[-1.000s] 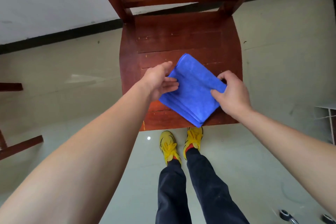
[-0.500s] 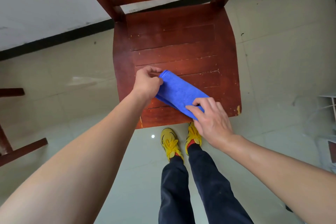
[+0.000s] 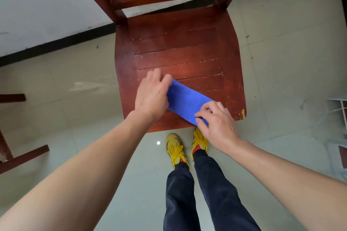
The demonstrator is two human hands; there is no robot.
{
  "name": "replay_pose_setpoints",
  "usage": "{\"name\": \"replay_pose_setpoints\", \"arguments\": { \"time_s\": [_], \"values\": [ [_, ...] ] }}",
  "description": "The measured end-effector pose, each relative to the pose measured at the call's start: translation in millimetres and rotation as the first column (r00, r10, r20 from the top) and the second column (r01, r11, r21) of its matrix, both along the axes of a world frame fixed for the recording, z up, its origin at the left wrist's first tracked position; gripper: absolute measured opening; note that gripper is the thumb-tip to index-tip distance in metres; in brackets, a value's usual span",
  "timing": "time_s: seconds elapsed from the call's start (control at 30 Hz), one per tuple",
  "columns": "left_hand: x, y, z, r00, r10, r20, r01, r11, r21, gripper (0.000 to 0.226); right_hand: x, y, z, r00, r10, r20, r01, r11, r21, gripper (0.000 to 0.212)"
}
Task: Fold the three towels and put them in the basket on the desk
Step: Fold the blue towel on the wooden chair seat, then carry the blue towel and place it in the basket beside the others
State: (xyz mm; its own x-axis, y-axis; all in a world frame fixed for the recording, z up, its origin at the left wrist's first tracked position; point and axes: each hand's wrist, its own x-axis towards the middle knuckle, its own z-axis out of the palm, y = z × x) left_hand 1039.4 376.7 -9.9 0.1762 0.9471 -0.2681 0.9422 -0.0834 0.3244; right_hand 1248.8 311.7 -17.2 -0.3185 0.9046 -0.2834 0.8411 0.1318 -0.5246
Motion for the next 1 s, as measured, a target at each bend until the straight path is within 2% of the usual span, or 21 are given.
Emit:
{"name": "replay_pose_setpoints", "arguments": {
  "time_s": [0.07,0.13,0.2,0.33,0.4,0.43,0.5,0.57,0.6,0.67,0.73,0.77,0.9,1.0],
  "values": [
    [6.2,3.3,3.3,0.986,-0.167,-0.002,0.167,0.984,-0.062,0.03,-6.7,6.5,2.7,0.992,-0.121,-0.037,0.117,0.989,-0.094,0.01],
    [11.2,1.4,-1.8,0.98,-0.201,0.008,0.196,0.949,-0.247,0.032,-10.8,8.5,-2.2,0.985,-0.166,-0.047,0.149,0.955,-0.257,0.014],
    [12.1,-1.5,-7.8,0.991,-0.117,0.066,0.132,0.93,-0.343,0.034,-8.9,11.1,-10.8,0.976,-0.208,-0.056,0.173,0.913,-0.37,0.018],
    [10.0,-1.1,-15.7,0.989,-0.019,0.144,0.076,0.914,-0.398,0.031,-0.4,19.9,-18.1,0.975,-0.211,-0.074,0.158,0.885,-0.438,0.02],
    [10.2,5.3,-10.8,0.989,-0.015,0.146,0.079,0.893,-0.442,0.028,-2.2,25.6,-13.8,0.969,-0.238,-0.062,0.184,0.871,-0.456,0.017],
    [10.7,8.8,-8.8,0.992,-0.02,0.127,0.077,0.884,-0.462,0.029,-3.9,28.9,-12.0,0.968,-0.249,-0.02,0.213,0.865,-0.455,0.021],
    [11.9,17.1,-6.2,0.996,-0.084,0.01,0.08,0.898,-0.434,0.029,-5.3,40.5,-8.6,0.971,-0.177,0.163,0.227,0.897,-0.38,0.032],
    [11.8,20.1,-4.7,0.978,-0.135,-0.159,0.075,0.939,-0.336,0.033,-2.4,50.5,-6.4,0.944,-0.087,0.319,0.179,0.946,-0.271,0.034],
    [11.6,19.7,-6.9,0.968,-0.134,-0.214,0.07,0.956,-0.286,0.04,-0.2,54.6,-6.6,0.938,-0.069,0.339,0.155,0.96,-0.233,0.035],
    [11.1,20.6,-13.8,0.961,-0.154,-0.231,0.094,0.963,-0.252,0.061,3.3,60.7,-8.8,0.941,-0.026,0.337,0.104,0.971,-0.214,0.045],
    [12.3,27.4,-19.7,0.946,-0.259,-0.196,0.196,0.936,-0.292,0.08,5.1,64.7,-13.1,0.958,0.027,0.285,0.053,0.962,-0.268,0.058],
    [15.3,31.7,-20.6,0.929,-0.319,-0.187,0.25,0.914,-0.319,0.082,5.2,64.5,-14.1,0.965,0.057,0.256,0.027,0.949,-0.314,0.061],
    [30.8,29.8,-8.3,0.844,-0.46,-0.275,0.373,0.873,-0.316,0.054,6.6,58.9,-6.4,0.954,0.15,0.261,-0.031,0.911,-0.411,0.055],
    [32.4,4.6,11.8,0.867,-0.45,-0.214,0.349,0.855,-0.384,0.043,13.7,52.3,15.8,0.95,0.163,0.266,-0.056,0.928,-0.367,0.04]
  ]
}}
